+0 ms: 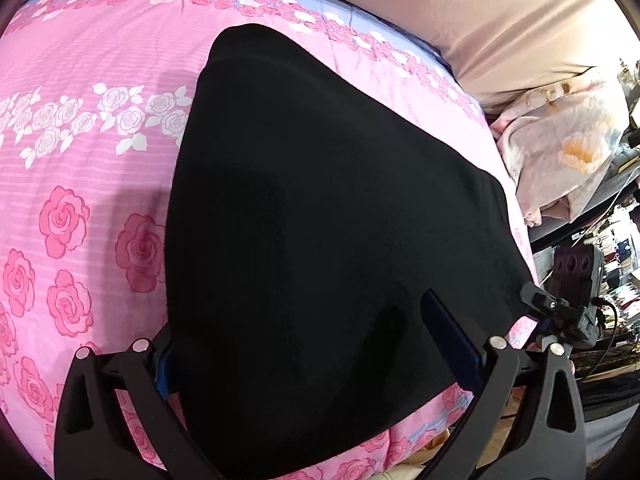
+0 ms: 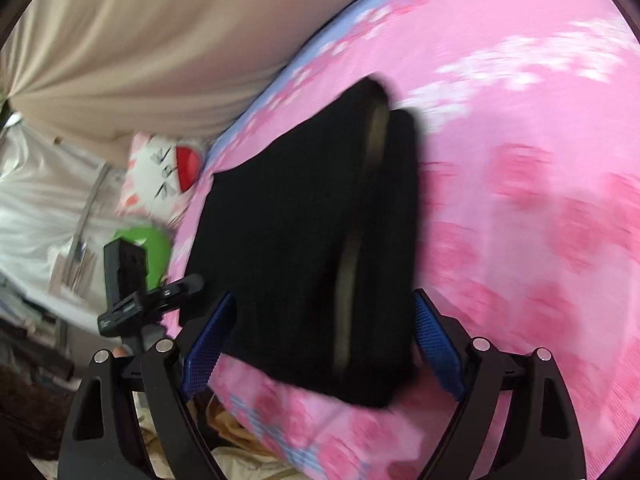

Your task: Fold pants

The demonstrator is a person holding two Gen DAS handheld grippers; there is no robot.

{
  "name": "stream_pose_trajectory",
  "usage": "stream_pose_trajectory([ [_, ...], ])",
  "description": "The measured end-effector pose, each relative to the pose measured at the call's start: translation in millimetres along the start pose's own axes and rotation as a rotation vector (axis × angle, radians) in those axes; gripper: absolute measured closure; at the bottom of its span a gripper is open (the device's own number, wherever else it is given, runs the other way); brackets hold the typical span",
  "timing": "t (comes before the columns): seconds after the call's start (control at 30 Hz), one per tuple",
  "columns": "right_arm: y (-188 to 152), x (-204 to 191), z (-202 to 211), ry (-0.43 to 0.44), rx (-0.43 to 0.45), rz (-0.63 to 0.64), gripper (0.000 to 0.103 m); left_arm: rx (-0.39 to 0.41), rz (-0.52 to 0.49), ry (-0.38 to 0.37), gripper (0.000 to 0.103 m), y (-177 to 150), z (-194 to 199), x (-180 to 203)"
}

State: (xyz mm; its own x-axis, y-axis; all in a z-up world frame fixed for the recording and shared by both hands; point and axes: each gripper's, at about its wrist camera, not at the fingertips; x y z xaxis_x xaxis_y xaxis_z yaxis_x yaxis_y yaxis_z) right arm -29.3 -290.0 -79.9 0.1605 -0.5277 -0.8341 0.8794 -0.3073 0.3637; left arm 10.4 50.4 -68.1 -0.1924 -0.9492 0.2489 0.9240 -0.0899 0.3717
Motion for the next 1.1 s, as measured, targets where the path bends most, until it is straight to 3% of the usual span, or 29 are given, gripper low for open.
stream_pose_trajectory([
  [0.17, 16.2, -7.0, -27.6, 0.000, -0.001, 0.039, 0.017, 0.008, 0.006, 0.017, 0.005, 8.7, -7.6, 3.4],
  [0.23, 17.9, -7.2, -31.9, -0.006, 0.029, 0.038, 0.033, 0.027, -0.001, 0.027, 0.005, 14.9, -10.8, 8.0],
  [0.27, 18.0, -4.7, -33.2, -0.028, 0.045, 0.027, 0.052, 0.042, -0.006, 0.034, 0.005, 18.3, -13.1, 10.8],
  [0.3, 17.7, 0.9, -32.2, -0.016, 0.062, -0.004, 0.056, 0.055, -0.014, 0.056, 0.010, 20.8, -14.0, 15.3],
  [0.37, 13.2, 1.8, -25.8, -0.005, 0.100, -0.025, 0.061, 0.088, -0.029, 0.154, 0.033, 18.3, -8.0, 20.8],
  [0.4, 9.9, -2.9, -23.2, -0.023, 0.107, -0.012, 0.063, 0.104, -0.042, 0.168, 0.047, 16.0, -3.8, 23.7],
  [0.47, 3.4, -20.3, -19.8, -0.077, 0.121, 0.041, 0.064, 0.145, -0.068, 0.214, 0.063, 9.8, 11.8, 29.4],
  [0.6, -10.4, -54.2, -5.1, -0.103, 0.132, 0.114, 0.065, 0.146, -0.100, 0.242, 0.067, -8.1, 33.8, 38.2],
  [0.77, -41.1, -67.9, 9.4, -0.152, 0.085, 0.128, 0.062, 0.071, -0.101, 0.211, 0.062, -50.6, 45.0, 28.7],
  [0.83, -50.9, -48.0, 0.7, -0.219, 0.053, 0.079, 0.057, 0.072, -0.066, 0.217, 0.045, -56.6, 36.2, 19.4],
  [0.87, -52.9, -40.1, -5.5, -0.227, 0.058, 0.057, 0.048, 0.070, -0.040, 0.226, 0.027, -57.4, 33.8, 15.4],
  [0.9, -54.5, -30.5, -3.7, -0.197, 0.078, 0.024, 0.045, 0.066, -0.008, 0.246, 0.013, -56.0, 30.4, 10.7],
  [0.93, -54.4, -23.3, 0.1, -0.143, 0.104, -0.006, 0.045, 0.067, 0.004, 0.260, 0.008, -54.6, 27.3, 8.6],
  [1.1, -53.1, -24.9, -4.0, -0.143, 0.093, 0.023, 0.035, 0.086, -0.015, 0.277, 0.006, -51.0, 19.8, 13.4],
])
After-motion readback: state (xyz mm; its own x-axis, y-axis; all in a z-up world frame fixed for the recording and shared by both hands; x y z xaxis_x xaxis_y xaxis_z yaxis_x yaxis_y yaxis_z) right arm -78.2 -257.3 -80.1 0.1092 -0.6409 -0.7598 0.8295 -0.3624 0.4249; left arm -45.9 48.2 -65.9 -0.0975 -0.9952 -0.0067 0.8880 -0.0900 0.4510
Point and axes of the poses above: each gripper's, at about its wrist camera, not at the fingertips, and z roughly against the way its jaws point, x to its right, y to its top, and after that the axes turned 14 degrees about y, right-handed
